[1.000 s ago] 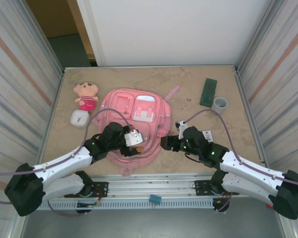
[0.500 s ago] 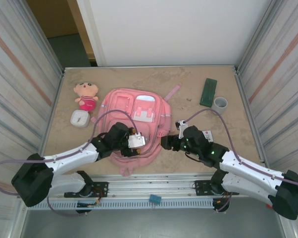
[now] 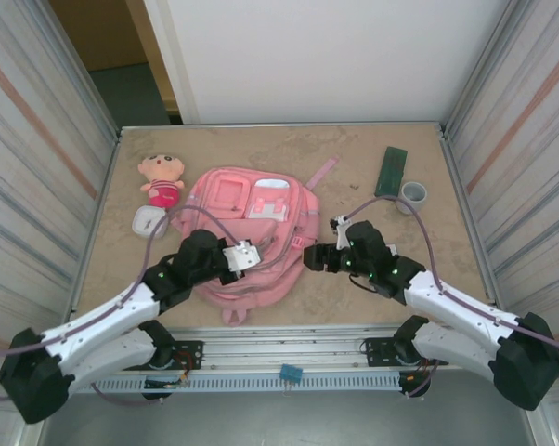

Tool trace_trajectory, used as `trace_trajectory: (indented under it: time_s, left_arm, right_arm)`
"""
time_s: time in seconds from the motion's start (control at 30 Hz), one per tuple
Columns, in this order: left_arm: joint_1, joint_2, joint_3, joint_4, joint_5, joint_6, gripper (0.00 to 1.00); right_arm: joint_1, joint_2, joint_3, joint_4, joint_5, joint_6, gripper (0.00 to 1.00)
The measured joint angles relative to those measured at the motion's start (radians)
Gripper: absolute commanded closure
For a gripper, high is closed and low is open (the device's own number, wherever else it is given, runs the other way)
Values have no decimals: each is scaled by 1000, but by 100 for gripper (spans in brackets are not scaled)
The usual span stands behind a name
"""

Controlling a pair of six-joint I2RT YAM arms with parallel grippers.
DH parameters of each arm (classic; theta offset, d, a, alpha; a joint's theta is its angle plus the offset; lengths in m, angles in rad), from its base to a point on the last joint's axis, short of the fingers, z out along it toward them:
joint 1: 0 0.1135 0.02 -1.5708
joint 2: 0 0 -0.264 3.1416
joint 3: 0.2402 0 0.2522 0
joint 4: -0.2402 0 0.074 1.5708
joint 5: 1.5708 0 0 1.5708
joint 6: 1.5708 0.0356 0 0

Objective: Pack books, pencil case, and school supplies into a backpack

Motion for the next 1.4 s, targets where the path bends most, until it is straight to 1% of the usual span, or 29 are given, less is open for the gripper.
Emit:
trace_trajectory:
  time_s: [0.1, 0.2, 0.4, 0.5, 0.7, 0.77, 0.8, 0.9, 0.97, 1.07, 1.17, 1.3, 1.37, 1.4]
  left_arm:
    - [15, -100, -43, -6, 33, -18, 97]
    - [33, -158, -76, -12, 61, -39, 97]
    - [71, -192, -85, -2, 94, -74, 98]
    - [80, -192, -85, 0, 110, -87, 98]
    - [90, -192, -85, 7, 132, -99, 98]
    - [95, -192, -85, 13, 137, -104, 99]
    - [100, -192, -86, 14, 140, -107, 99]
    - [115, -192, -86, 19, 154, -115, 100]
    - [128, -192, -86, 21, 169, -119, 100]
    - [140, -190, -86, 24, 186, -124, 100]
    - [146, -184, -86, 35, 195, -133, 100]
    - [146, -172, -86, 59, 203, -139, 100]
    - [151, -171, -86, 63, 208, -142, 100]
    - [153, -171, -86, 63, 210, -142, 100]
  right_arm:
    - [-76, 63, 44, 32, -92, -40, 25]
    - [-118, 143, 92, 52, -175, -91, 24]
    - [-129, 319, 219, 48, -305, -212, 24]
    - [-137, 393, 254, 53, -352, -258, 25]
    - [-162, 549, 305, 55, -449, -311, 23]
    - [-167, 586, 325, 53, -488, -323, 23]
    - [-167, 598, 334, 53, -504, -332, 25]
    - [-169, 623, 363, 38, -544, -353, 34]
    - [-177, 625, 374, 16, -562, -365, 43]
    - [-186, 621, 380, -16, -570, -377, 53]
    - [-186, 605, 380, -55, -583, -391, 59]
    - [-185, 599, 381, -78, -589, -411, 71]
    - [-188, 603, 384, -90, -599, -414, 73]
    - [-189, 608, 389, -94, -605, -415, 71]
